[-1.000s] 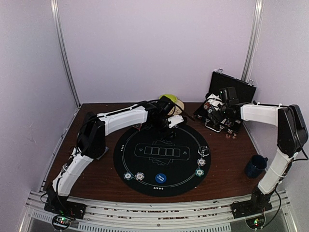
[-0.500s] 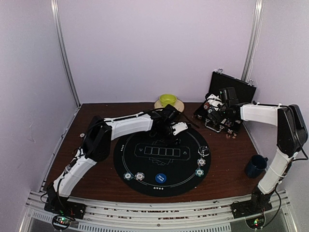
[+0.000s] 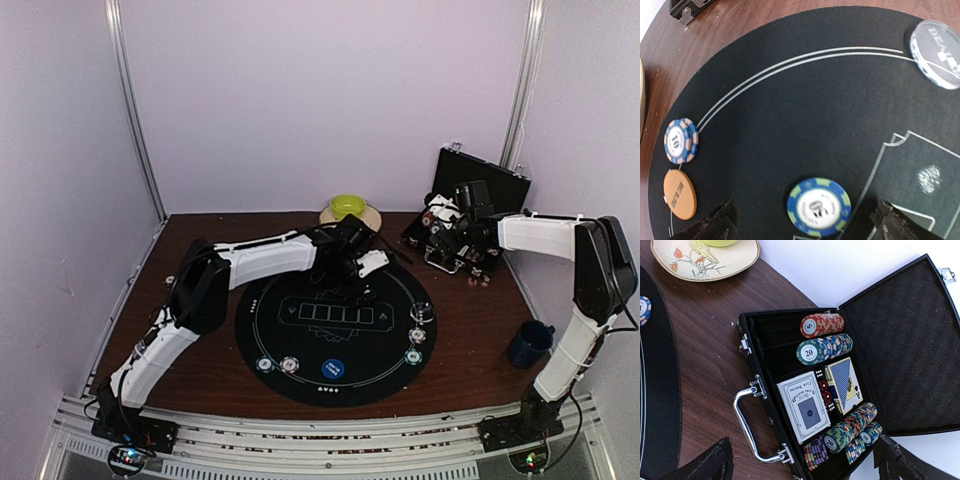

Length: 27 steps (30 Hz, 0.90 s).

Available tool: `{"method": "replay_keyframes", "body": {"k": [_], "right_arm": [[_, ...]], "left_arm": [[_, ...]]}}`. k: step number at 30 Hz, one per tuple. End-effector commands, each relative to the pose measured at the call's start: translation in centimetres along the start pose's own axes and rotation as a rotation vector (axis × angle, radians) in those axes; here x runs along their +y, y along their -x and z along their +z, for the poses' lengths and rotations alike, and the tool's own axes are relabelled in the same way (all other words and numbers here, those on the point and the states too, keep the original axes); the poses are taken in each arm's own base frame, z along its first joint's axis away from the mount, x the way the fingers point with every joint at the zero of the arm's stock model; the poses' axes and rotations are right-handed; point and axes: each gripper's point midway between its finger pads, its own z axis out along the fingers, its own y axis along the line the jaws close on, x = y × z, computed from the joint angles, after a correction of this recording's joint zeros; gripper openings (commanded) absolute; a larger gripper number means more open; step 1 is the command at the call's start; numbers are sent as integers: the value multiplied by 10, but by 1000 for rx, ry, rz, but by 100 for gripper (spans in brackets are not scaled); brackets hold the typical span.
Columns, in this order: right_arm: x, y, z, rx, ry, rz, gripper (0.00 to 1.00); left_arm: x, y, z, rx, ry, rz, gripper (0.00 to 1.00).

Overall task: Distribute texas hold em gaming equipment
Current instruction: Place the poker chips pile on the poker table mat, then pick up the pile of poker chips from the poker table mat.

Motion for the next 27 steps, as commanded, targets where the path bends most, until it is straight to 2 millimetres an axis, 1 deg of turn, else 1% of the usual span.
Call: {"method": "replay_keyframes", "body": {"k": [1,2,4,6,7,8,10,11,13,14,16,18,20,21,23,24,25,27], "right_arm": [[-6,16,-10,-40,22,36,100],[-5,19,-11,-43,36,39,100],[1,28,-12,-54,72,43,100],[10,38,-14,-69,105,39,100],[18,46,-16,-83,127,31,100],[23,52,-16,-88,144,24,100],[45,66,-19,-91,207,-7,100],[57,72,-20,-94,239,-23,100],[83,83,-21,-98,296,-64,100],[99,86,-23,-100,331,-94,100],[128,91,-25,-107,387,-146,100],[154,95,-26,-107,438,-175,100],[174,99,-25,-92,483,-194,98],[185,97,-22,-72,511,-201,97],[199,94,-22,-40,561,-204,97],[205,91,-21,-21,580,-200,96],[208,89,-21,-11,593,-190,96],[218,82,-21,7,625,-187,95]], "left_arm": [[7,36,-62,-66,38,19,98],[11,40,-75,-78,46,17,98],[21,45,-109,-105,62,5,98],[27,40,-140,-130,58,13,98],[29,28,-150,-121,60,9,98],[33,21,-164,-130,65,9,98],[46,1,-190,-135,89,-11,98],[54,-6,-212,-151,114,-16,98],[74,-35,-236,-135,172,-57,98],[82,-51,-248,-113,210,-62,98],[102,-87,-270,-91,290,-94,98],[118,-119,-291,-114,338,-136,98],[132,-156,-308,-139,369,-212,98],[134,-170,-313,-152,369,-245,98],[141,-201,-319,-142,408,-303,98],[143,-215,-319,-125,436,-330,98],[140,-229,-314,-110,443,-350,98],[137,-243,-312,-79,467,-359,98]]}}
